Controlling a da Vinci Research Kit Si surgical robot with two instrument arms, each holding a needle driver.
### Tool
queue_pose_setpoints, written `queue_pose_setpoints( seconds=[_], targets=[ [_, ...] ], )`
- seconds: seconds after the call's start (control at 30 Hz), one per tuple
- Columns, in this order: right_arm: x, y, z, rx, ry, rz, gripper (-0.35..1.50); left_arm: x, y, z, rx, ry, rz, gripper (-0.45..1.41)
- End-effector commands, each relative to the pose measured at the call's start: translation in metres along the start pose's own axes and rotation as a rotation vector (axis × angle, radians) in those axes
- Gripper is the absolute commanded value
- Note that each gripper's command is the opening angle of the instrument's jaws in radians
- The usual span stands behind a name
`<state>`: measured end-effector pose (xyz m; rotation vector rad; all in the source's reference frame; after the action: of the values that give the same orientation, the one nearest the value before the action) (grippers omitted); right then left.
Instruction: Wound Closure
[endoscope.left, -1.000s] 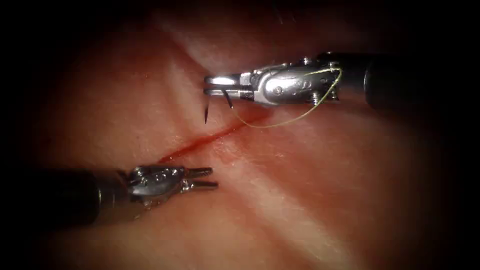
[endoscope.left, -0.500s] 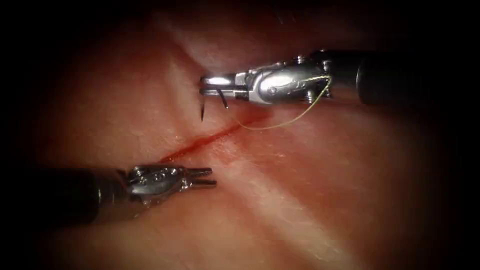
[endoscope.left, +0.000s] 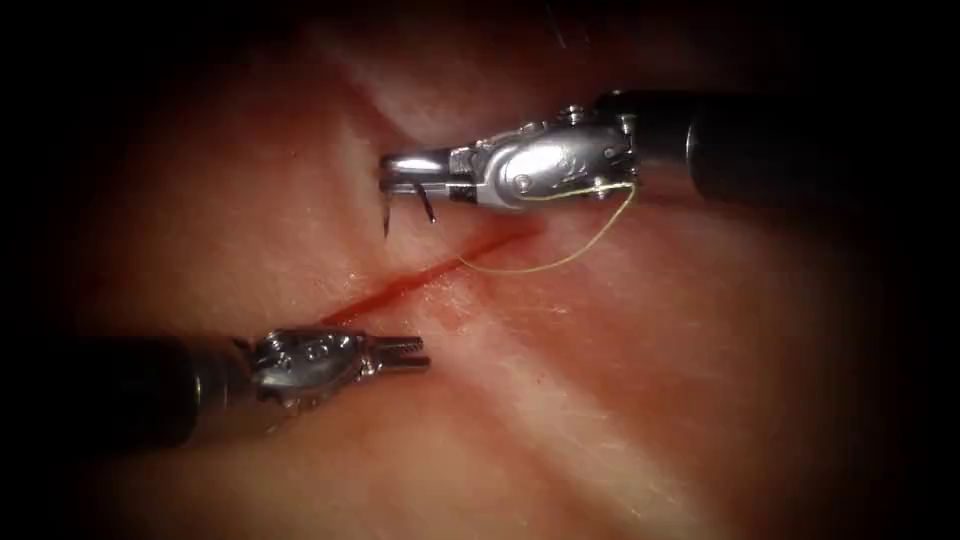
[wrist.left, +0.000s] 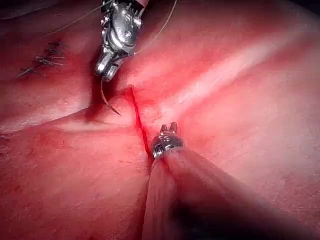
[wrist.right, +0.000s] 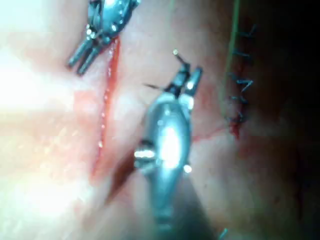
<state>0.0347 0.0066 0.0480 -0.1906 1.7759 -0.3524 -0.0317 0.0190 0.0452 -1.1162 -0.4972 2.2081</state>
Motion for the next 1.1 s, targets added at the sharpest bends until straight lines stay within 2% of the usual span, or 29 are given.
queue_pose_setpoints(
  seconds=[0.03, 0.37, 1.1],
  targets=[
    [-0.0010, 0.0001, 0.0010, 0.003, 0.004, -0.019, -0.35, -0.0002, -0.0001, 0.0008, -0.001, 0.001, 0.001, 0.07],
    [-0.0020, -0.0007, 0.0010, 0.011, 0.010, -0.057, -0.35, -0.0002, -0.0001, 0.0008, -0.001, 0.001, 0.001, 0.05],
    [-0.0019, -0.0004, 0.0009, 0.007, 0.004, -0.067, -0.35, -0.0003, -0.0002, 0.0008, -0.001, 0.001, 0.001, 0.05]
  ],
)
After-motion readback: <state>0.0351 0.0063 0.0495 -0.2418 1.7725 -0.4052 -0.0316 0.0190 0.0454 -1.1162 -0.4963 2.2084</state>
